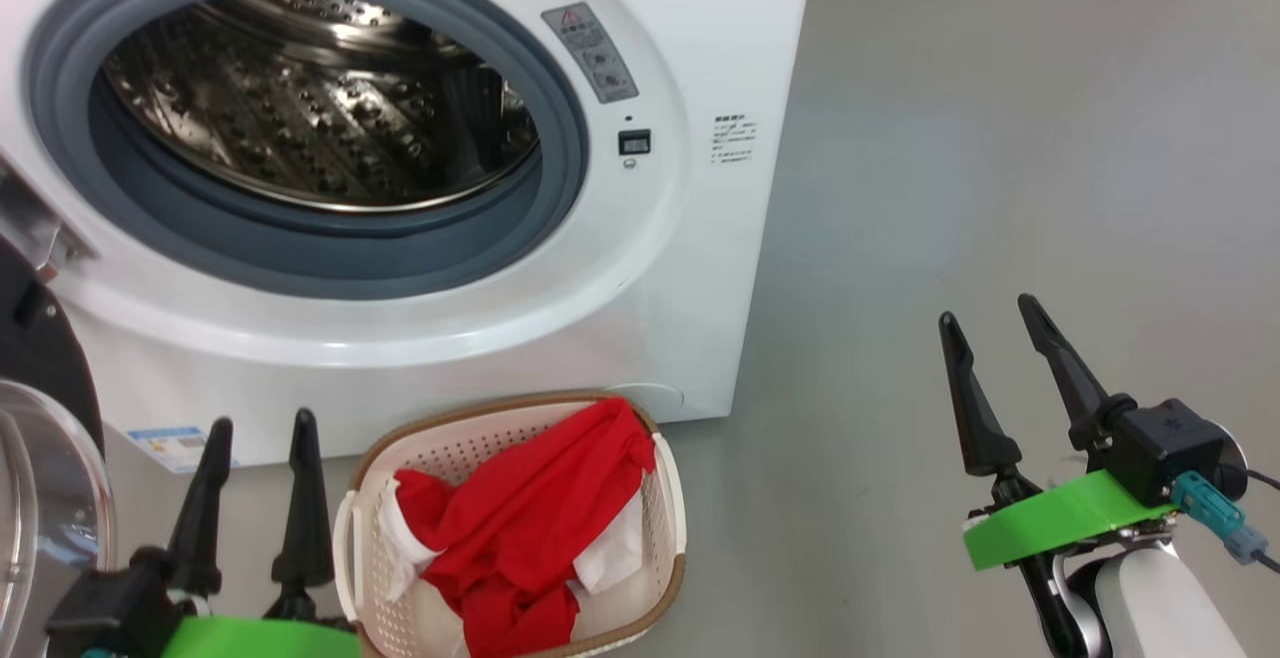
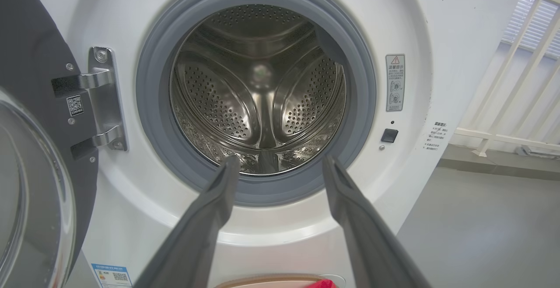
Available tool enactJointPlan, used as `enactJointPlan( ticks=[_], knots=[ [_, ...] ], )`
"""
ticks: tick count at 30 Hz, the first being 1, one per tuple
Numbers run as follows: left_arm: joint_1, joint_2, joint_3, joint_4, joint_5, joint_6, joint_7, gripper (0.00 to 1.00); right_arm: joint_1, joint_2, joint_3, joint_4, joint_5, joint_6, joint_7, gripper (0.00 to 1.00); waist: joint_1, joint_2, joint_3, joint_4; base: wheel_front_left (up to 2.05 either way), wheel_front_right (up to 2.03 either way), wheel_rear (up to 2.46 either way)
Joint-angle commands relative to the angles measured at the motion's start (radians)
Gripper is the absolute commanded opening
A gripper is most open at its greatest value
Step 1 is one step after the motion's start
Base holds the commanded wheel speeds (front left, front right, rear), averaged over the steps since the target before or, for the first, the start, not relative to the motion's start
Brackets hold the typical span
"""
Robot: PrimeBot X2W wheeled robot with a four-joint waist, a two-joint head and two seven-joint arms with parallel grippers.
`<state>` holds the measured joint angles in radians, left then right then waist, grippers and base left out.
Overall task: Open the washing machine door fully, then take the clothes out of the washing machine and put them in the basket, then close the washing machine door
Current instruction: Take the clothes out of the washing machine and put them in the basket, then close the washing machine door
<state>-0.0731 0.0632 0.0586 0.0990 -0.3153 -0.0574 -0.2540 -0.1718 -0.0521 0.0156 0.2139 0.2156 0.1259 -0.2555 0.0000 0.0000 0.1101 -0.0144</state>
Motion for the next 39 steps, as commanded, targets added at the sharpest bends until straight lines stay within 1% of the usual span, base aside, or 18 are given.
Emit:
enactJointPlan(
  ticks=[1,11,16,32,39],
  knots=[
    [0.005,0.010,0.038,-0.034,0.012,0.010,-0.008,1.00,0.000,0.002,0.022,-0.033,-0.013,0.005,-0.006,1.00,0.0000,0.0000,-0.018,-0.013,0.00,0.00,0.00],
    [0.101,0.008,0.042,-0.053,-0.007,0.021,0.012,1.00,0.065,0.002,0.026,-0.067,-0.010,0.005,-0.006,1.00,0.0000,0.0000,-0.075,-0.023,0.00,0.00,0.00],
    [0.128,0.016,0.050,-0.058,-0.008,0.031,0.019,1.00,0.083,0.002,0.030,-0.068,-0.006,0.005,-0.006,1.00,0.0000,0.0000,-0.092,-0.026,0.00,0.00,0.00],
    [0.159,0.030,0.055,-0.079,-0.012,0.051,0.027,1.00,0.096,0.002,0.033,-0.068,-0.010,0.005,-0.006,1.00,0.0000,0.0000,-0.114,-0.034,0.00,0.00,0.00],
    [0.163,0.034,0.052,-0.083,-0.008,0.063,0.033,1.00,0.098,0.002,0.029,-0.064,-0.011,0.005,-0.006,1.00,0.0000,0.0000,-0.121,-0.028,-0.64,0.50,0.14]
  ],
)
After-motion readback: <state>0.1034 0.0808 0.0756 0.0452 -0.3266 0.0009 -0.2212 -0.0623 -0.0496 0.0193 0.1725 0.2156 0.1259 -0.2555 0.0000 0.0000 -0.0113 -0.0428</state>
